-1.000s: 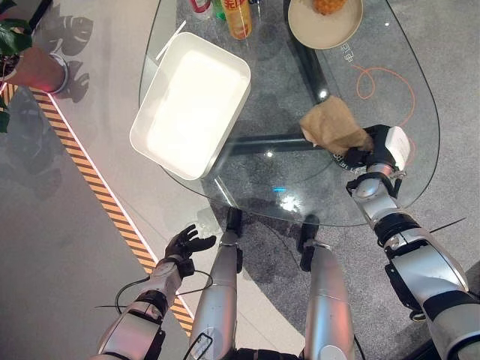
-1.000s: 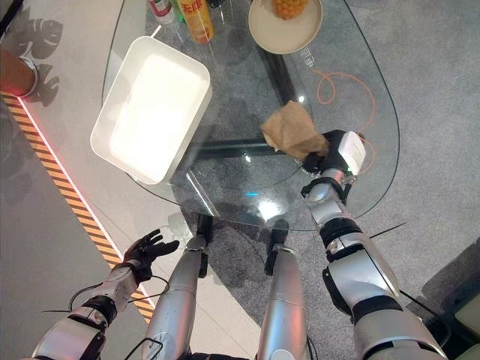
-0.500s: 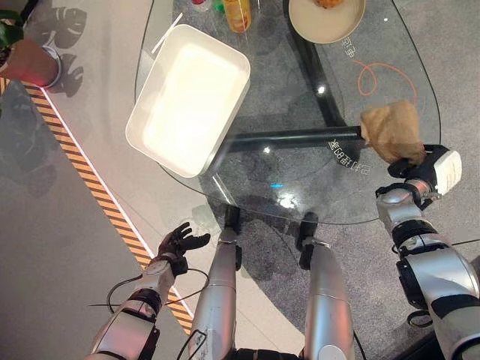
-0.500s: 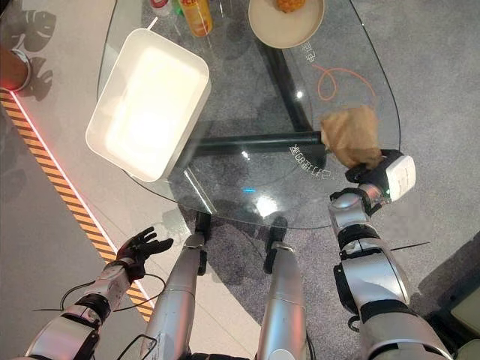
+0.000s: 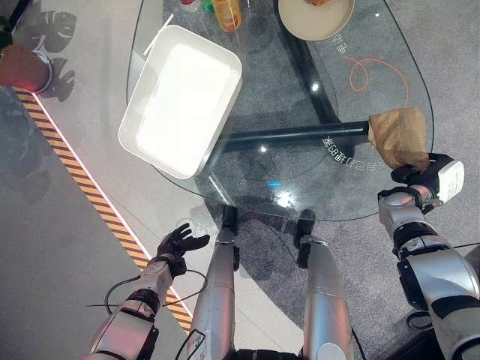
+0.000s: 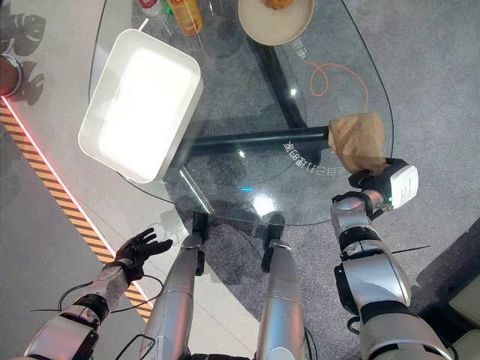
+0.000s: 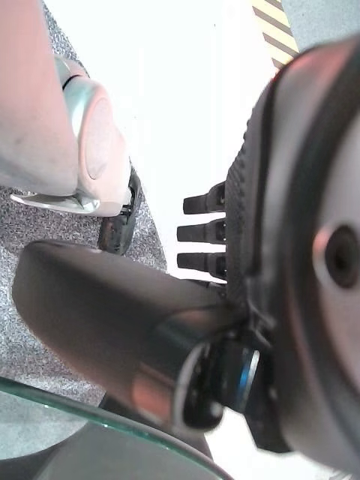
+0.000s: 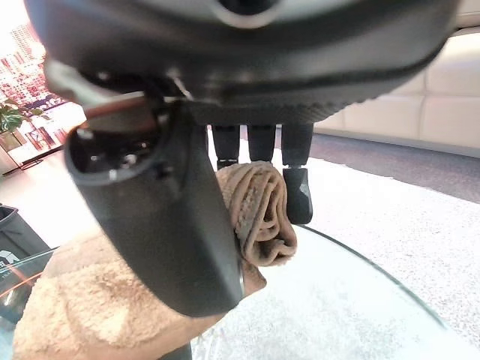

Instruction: Wipe the table with a cloth and put it in the basket.

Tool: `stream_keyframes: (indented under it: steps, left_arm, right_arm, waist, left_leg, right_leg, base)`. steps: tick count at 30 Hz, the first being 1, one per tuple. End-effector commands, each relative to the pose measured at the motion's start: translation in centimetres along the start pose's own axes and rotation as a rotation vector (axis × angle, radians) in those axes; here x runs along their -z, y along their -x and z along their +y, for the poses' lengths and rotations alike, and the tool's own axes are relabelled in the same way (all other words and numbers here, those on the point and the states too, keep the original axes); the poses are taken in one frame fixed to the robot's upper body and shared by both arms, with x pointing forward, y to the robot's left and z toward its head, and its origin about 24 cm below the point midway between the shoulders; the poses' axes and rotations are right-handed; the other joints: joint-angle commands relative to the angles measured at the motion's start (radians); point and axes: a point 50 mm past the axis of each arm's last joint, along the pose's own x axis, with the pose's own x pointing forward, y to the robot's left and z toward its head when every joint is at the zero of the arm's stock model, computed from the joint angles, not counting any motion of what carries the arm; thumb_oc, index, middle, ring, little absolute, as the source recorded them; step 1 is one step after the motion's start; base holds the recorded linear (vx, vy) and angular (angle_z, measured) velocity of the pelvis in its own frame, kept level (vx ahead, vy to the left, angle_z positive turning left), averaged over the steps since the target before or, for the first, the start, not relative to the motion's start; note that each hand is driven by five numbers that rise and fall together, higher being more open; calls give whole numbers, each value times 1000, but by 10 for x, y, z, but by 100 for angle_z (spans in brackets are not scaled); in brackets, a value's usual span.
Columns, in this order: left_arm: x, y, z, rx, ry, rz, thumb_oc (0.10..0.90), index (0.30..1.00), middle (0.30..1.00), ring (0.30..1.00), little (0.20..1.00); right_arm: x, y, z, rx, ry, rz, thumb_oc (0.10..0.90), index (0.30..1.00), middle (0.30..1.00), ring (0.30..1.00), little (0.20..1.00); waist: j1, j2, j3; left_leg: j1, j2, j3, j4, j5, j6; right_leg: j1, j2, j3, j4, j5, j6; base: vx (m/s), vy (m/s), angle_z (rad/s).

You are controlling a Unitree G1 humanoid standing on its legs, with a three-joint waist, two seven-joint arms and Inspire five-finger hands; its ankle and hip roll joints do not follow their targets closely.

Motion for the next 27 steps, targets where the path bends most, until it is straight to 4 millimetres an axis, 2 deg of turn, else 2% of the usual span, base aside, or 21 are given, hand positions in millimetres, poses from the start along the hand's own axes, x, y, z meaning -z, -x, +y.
stream_keyframes:
  steps: [1, 7, 17, 21, 27]
  left_arm:
    - [5, 5, 29, -95, 31, 19, 800, 900, 900, 900, 900]
    - [4, 4, 28, -96, 27, 18, 800, 900, 900, 900, 900]
    - [4, 3, 19, -80, 22, 13, 800, 900, 900, 900, 900]
    - [6, 2, 16, -75, 19, 12, 800, 900, 900, 900, 900]
    - [8, 3, 12, -66, 14, 14, 800, 900, 900, 900, 900]
  right_arm:
    - [-9, -33, -55, 258, -39, -79, 100, 300, 300, 300, 200]
    - [-28, -29, -46, 188, -79, -165, 100, 300, 300, 300, 200]
    - [-90, -4, -18, 16, -85, -424, 100, 300, 300, 300, 200]
    - [-102, 6, -7, -43, -60, -485, 100, 300, 300, 300, 200]
    - [-109, 17, 5, -112, 19, -548, 100, 300, 300, 300, 200]
  waist:
    - [-12, -7, -19]
    - [-11, -9, -19]
    - [-4, -5, -19]
    - [-1, -4, -19]
    - [6, 0, -19]
  left_leg:
    - [-5, -68, 87, 104, -104, 119]
    - [-1, -68, 89, 98, -102, 117]
    - [0, -74, 90, 92, -98, 111]
    - [-1, -76, 92, 90, -95, 110]
    - [1, -81, 92, 88, -94, 111]
  right_leg:
    - [43, 64, -28, -77, 46, -20]
    - [46, 64, -30, -82, 46, -21]
    - [46, 61, -33, -87, 43, -25]
    - [47, 61, -34, -88, 41, -28]
    - [48, 59, -38, -87, 38, -32]
  base:
    - [0, 0, 0]
    - [0, 0, 0]
    - [0, 0, 0]
    - [0, 0, 0]
    - [0, 0, 0]
